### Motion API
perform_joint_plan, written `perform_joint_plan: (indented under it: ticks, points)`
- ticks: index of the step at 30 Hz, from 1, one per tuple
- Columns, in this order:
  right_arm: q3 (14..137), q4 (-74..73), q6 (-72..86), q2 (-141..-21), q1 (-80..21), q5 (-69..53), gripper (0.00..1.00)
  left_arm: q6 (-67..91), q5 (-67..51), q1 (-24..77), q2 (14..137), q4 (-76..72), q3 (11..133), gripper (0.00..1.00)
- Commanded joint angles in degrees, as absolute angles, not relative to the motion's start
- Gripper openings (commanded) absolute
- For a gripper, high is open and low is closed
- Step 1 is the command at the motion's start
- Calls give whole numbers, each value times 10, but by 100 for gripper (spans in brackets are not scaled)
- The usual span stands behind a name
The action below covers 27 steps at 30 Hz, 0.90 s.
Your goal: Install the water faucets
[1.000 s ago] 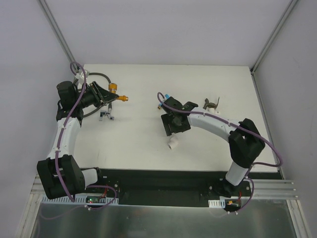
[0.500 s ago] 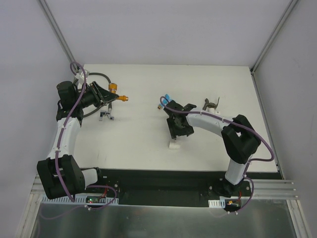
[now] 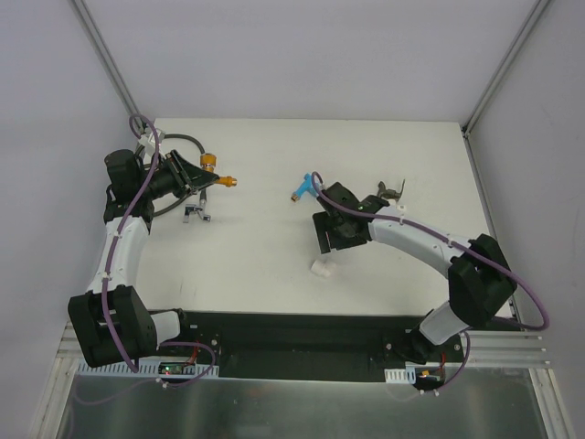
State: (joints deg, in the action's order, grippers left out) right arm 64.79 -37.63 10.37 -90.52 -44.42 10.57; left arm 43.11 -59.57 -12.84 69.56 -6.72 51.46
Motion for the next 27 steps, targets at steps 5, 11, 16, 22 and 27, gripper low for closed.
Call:
perform_joint_plan:
  ticks: [5, 11, 16, 22, 27]
  points:
    - [626, -319, 91, -901, -435, -28, 80, 441, -615, -132, 695, -98, 523, 0]
    - [613, -324, 177, -925, -433, -44, 83, 445, -616, -131, 698, -99, 522, 0]
    - [602, -316, 176, -935, -447, -48, 83, 448, -618, -131, 697, -102, 522, 0]
    - [643, -337, 119, -976, -461, -38, 81, 451, -620, -132, 697, -106, 520, 0]
    - [691, -361, 61, -1015, -468, -16, 77, 451, -621, -130, 699, -106, 519, 0]
